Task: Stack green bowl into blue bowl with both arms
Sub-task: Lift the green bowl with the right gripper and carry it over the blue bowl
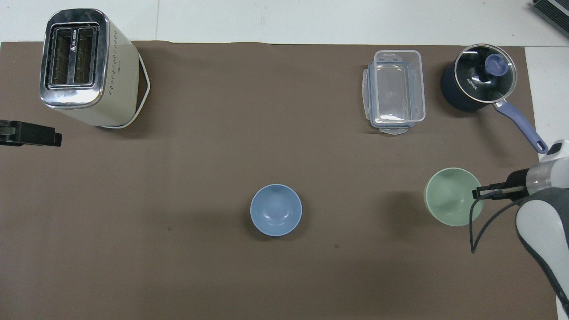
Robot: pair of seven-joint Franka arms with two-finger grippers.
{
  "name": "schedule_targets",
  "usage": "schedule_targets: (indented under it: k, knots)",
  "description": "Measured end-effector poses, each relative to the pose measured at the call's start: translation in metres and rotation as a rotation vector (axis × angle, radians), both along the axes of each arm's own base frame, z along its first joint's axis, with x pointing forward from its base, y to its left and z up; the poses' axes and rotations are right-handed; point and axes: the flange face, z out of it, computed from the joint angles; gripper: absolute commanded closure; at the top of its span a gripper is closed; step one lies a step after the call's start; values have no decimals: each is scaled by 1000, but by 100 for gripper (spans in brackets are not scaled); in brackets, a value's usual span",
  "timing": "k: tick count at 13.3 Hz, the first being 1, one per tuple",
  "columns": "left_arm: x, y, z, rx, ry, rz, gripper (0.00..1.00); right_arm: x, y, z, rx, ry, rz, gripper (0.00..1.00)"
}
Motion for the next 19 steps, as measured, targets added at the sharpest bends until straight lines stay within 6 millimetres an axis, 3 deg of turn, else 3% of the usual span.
schedule_targets:
  k: [2,6,10,14,19]
  knots:
    - [-1,0,2,0,4,-1,0,3,39,3,-3,-1,-23,100]
    - [-4,-1,0,2,29,-3,0,3,137,3,-7,-13,-89,100]
    - [-7,1,-2,3,52,-2,0,-6,243,-22,1,-36,-155,100]
    - [-6,4,-2,3,53,4,0,-22,305,-38,14,-47,-195,100]
    - [2,7,1,3,43,11,0,-35,344,-58,18,-50,-199,100]
